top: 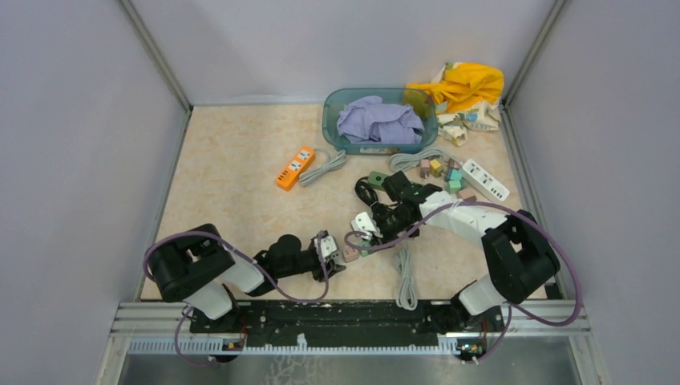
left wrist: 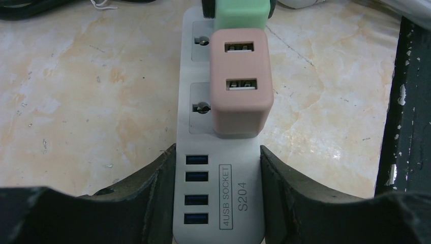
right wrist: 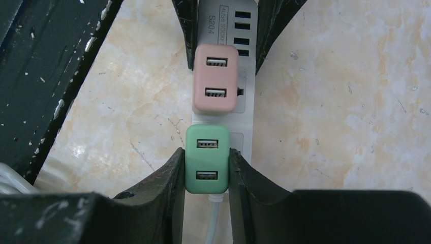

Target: Pull the plug off the socket

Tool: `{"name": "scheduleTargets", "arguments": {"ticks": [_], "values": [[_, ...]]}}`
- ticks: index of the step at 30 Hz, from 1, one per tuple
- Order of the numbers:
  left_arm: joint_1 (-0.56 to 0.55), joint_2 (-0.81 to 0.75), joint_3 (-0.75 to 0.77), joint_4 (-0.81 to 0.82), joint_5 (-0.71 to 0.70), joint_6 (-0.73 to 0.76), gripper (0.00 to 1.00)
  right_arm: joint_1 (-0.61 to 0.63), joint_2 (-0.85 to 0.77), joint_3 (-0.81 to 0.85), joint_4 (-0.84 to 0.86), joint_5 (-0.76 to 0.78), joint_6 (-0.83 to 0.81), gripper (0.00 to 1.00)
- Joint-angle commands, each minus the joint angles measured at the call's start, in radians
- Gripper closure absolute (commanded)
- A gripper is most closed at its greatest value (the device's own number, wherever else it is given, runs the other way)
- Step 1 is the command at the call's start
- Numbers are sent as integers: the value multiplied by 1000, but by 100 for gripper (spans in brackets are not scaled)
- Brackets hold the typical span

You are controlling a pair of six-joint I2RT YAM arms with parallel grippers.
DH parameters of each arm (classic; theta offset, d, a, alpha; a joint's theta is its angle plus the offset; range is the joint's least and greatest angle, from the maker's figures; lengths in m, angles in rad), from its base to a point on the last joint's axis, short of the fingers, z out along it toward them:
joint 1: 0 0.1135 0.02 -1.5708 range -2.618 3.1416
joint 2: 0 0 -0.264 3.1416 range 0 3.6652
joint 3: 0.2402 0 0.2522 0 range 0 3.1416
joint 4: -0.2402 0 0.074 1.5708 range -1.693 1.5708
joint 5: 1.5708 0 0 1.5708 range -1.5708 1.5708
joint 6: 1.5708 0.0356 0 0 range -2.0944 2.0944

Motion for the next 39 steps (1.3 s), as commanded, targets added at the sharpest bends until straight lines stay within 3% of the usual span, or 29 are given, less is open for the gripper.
{"name": "scheduleTargets", "arguments": {"ticks": [1, 12, 18, 24, 30, 39], "values": [[2, 3, -1, 11, 40, -38, 99, 38, -26, 6, 102, -43, 96, 93], [2, -8, -2, -2, 38, -31, 99, -34, -48, 4, 38, 17, 0, 93], [2, -11, 1, -7, 40, -29, 99, -27, -24, 7, -54, -91, -103, 93], [2, 0, 10, -7, 48, -30, 99, 40, -27, 4, 24, -75, -14, 93], [2, -1, 13, -14, 49, -30, 99, 28, -52, 1, 146, -28, 137, 93], [3, -5, 14, -18, 53, -27, 99, -58, -74, -11, 96, -26, 54, 93]]}}
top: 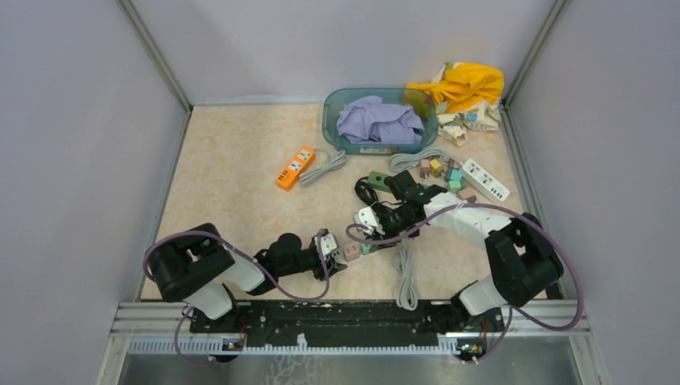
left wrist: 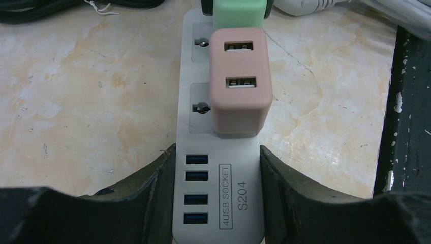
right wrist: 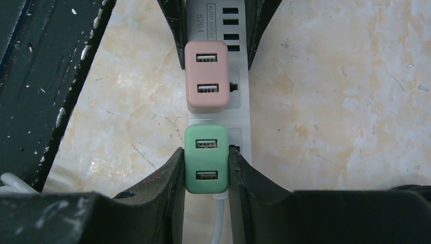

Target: Pull the plug off the socket

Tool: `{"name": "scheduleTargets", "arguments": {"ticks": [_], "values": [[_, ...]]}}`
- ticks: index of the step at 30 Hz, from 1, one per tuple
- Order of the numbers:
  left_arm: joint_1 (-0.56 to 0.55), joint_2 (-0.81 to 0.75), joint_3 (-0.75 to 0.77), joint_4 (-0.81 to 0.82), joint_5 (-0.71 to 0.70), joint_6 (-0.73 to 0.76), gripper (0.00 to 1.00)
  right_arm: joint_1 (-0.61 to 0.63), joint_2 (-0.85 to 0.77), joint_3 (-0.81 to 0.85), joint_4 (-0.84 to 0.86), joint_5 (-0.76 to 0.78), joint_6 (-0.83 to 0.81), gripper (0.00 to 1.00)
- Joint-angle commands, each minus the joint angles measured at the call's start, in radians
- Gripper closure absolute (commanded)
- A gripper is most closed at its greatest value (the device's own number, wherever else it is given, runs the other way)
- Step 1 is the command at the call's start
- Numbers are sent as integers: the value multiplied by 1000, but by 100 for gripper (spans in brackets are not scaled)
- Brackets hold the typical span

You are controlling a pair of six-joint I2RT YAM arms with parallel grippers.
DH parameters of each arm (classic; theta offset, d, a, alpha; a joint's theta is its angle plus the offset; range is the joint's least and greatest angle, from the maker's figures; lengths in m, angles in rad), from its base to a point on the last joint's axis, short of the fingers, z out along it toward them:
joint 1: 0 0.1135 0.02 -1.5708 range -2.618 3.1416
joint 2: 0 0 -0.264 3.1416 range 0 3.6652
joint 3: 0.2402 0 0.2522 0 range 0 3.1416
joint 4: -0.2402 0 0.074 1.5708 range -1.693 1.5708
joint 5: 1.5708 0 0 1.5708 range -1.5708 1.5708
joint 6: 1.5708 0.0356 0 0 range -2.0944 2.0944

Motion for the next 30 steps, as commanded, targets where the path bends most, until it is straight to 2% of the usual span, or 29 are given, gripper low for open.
{"name": "scheduleTargets", "arguments": {"ticks": [1, 9, 14, 21, 30], "values": [[-2, -6, 7, -14, 38, -11, 99, -27, -45, 18, 19, -36, -93, 93], [-2, 1, 14, -14, 44, -11, 99, -11, -19, 31, -96, -145, -208, 93], [-2, 13, 23, -14, 52, -11, 99, 36, -24, 28, -32, -131, -136, 93], [-2, 10, 23, -21, 54, -13, 99, 30, -52, 22, 83, -64, -4, 92], [-2, 4, 21, -25, 52, -12, 99, -33, -63, 30, 4, -46, -94, 92]]}}
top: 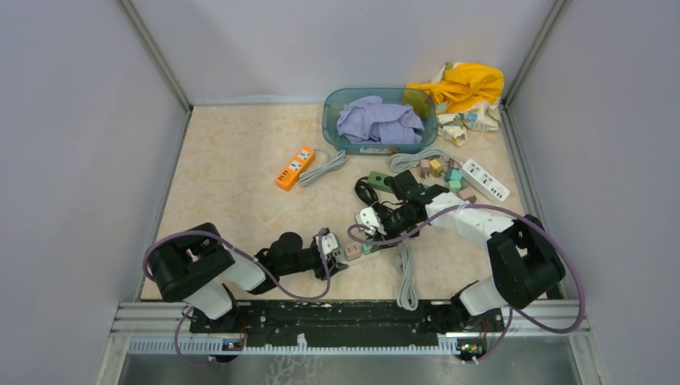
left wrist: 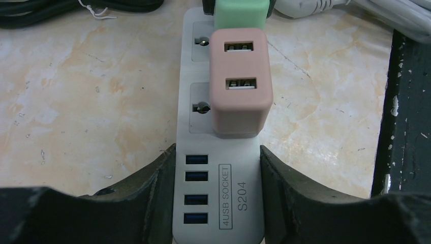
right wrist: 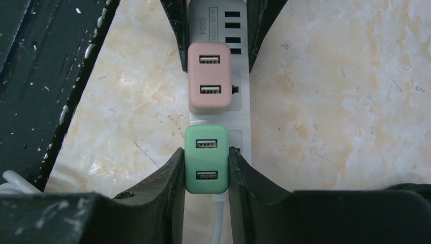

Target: Pull the plug off the socket

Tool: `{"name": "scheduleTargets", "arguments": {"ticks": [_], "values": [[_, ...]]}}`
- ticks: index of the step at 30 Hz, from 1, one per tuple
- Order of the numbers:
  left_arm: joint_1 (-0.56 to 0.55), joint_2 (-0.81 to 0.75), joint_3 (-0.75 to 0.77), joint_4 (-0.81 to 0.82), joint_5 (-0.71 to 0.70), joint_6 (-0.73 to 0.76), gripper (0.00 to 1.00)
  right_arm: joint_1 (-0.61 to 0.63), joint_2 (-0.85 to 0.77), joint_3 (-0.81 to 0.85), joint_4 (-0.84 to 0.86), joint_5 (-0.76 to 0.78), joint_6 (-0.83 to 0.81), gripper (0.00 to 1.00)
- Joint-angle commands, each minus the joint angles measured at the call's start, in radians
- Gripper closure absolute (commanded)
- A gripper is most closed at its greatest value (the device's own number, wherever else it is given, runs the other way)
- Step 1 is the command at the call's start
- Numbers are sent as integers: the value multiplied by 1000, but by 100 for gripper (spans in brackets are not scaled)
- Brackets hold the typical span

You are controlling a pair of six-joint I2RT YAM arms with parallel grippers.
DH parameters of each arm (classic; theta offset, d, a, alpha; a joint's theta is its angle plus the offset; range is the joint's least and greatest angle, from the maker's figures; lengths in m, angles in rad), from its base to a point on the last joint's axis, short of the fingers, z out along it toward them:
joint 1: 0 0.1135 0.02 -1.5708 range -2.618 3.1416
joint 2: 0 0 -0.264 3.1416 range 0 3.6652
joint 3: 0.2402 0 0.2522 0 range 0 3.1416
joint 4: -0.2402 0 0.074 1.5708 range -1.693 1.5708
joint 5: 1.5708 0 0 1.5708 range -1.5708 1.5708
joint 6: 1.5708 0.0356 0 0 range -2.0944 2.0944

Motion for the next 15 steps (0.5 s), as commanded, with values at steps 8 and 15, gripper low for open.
{"name": "scheduleTargets", "arguments": {"ticks": [8, 15], "values": [[-3, 11, 7, 0, 47, -16, 99, -21, -17, 52, -120, -139, -214, 92], [-3, 15, 14, 1, 53, -17, 99, 22, -33, 32, 1, -123, -85, 92]]}}
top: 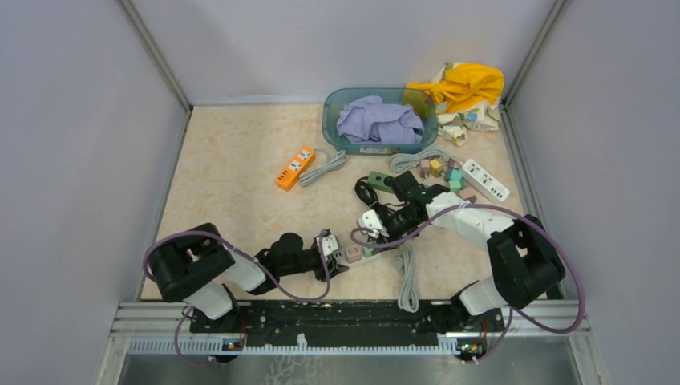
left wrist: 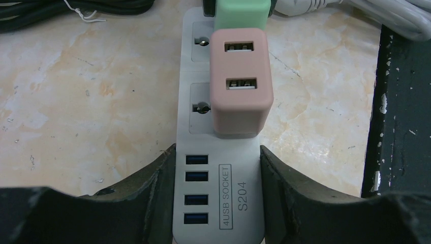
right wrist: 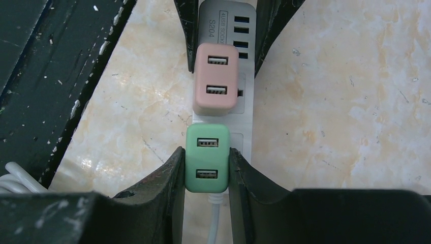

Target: Pull the plug off the socket

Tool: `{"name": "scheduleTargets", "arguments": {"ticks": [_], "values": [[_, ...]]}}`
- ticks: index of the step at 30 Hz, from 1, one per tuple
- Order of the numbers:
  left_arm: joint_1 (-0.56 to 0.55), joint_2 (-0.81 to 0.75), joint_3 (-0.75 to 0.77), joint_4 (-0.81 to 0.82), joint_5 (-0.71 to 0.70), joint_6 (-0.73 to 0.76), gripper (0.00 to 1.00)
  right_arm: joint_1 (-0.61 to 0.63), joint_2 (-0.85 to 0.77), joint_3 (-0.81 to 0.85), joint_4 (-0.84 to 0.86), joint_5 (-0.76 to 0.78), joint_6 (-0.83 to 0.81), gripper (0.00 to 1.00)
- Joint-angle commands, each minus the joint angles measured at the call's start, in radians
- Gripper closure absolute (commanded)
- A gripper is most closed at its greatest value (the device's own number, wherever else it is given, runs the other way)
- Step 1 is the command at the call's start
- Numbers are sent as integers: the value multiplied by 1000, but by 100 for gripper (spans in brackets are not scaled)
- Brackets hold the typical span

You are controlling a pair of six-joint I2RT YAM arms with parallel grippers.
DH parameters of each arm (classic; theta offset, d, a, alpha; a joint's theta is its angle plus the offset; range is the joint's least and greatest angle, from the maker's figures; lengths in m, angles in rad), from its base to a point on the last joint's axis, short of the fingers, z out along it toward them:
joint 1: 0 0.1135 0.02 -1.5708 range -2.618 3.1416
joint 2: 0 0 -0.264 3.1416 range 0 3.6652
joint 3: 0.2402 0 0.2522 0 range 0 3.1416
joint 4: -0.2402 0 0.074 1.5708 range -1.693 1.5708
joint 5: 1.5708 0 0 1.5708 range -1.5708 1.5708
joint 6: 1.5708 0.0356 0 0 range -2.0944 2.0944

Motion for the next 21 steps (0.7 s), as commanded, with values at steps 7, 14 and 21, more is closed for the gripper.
{"name": "scheduleTargets", "arguments": {"ticks": [7, 14, 21], "values": [[0, 20, 10, -6, 38, -19, 99, 19, -45, 36, 142, -25, 116, 92], [0, 12, 8, -9, 35, -18, 99, -16, -50, 39, 96, -6, 61, 92], [0, 7, 8, -12, 37, -18, 99, -13, -24, 50, -22, -108, -60, 92]]}}
